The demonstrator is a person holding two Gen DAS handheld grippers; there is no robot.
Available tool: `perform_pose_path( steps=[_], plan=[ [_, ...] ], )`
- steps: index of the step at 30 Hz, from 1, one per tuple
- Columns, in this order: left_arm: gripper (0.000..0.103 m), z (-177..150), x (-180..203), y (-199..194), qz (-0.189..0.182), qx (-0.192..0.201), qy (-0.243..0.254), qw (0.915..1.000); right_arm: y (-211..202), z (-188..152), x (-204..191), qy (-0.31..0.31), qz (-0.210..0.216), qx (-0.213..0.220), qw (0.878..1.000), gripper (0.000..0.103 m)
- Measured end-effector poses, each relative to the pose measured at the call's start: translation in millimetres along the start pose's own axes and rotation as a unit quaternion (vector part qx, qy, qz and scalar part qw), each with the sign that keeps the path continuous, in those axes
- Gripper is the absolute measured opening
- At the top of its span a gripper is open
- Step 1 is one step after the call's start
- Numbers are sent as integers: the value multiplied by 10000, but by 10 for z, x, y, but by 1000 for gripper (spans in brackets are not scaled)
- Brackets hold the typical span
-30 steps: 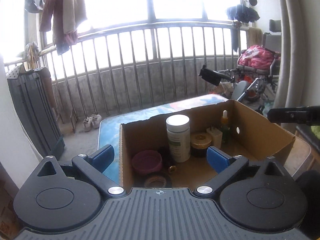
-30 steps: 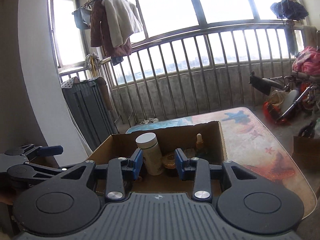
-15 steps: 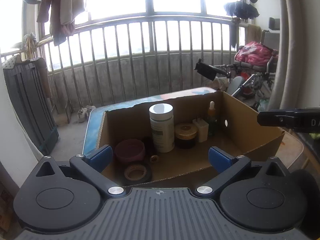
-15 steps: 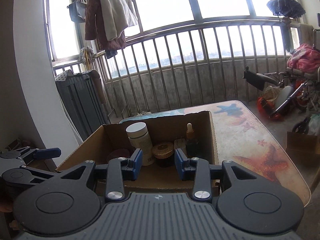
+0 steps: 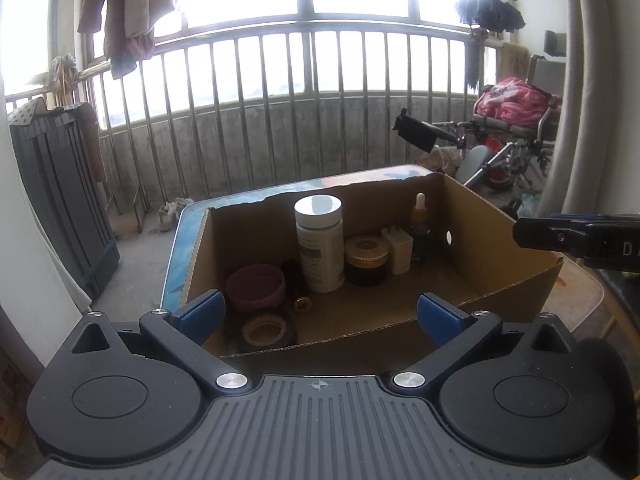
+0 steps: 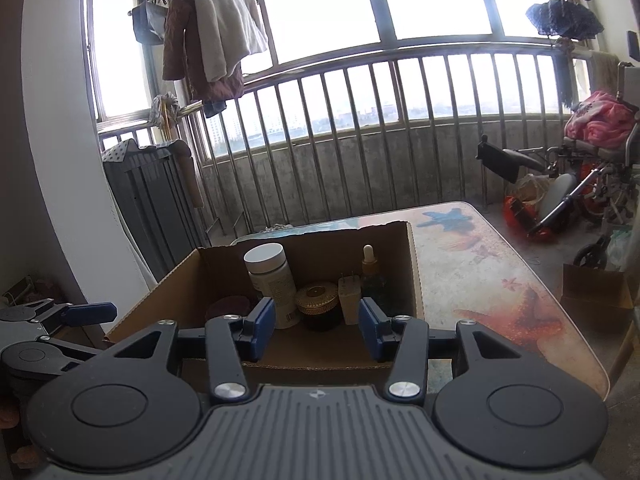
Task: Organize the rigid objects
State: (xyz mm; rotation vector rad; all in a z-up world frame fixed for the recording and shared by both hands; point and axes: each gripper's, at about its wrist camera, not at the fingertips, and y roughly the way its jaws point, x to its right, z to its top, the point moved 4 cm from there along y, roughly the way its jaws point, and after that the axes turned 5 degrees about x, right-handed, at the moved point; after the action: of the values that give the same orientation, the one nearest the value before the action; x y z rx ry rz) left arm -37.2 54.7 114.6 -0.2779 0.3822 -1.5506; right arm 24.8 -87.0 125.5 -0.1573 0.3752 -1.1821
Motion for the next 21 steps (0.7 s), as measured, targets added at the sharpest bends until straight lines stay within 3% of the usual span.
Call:
perform_pose_path(
  steps=[4,16,21],
  plan=[
    [103,7,6,-40,119,58,80,9999,-12,-5,4,-57,-22,5,10000,54],
    [103,-16,19,-28,28,16,27,10000,0,-14,21,-44,-43,-56,10000,57],
    [103,-30,35,-26,45,16,106,9999,16,-22,18,-64,-67,-83,9999,63]
  ],
)
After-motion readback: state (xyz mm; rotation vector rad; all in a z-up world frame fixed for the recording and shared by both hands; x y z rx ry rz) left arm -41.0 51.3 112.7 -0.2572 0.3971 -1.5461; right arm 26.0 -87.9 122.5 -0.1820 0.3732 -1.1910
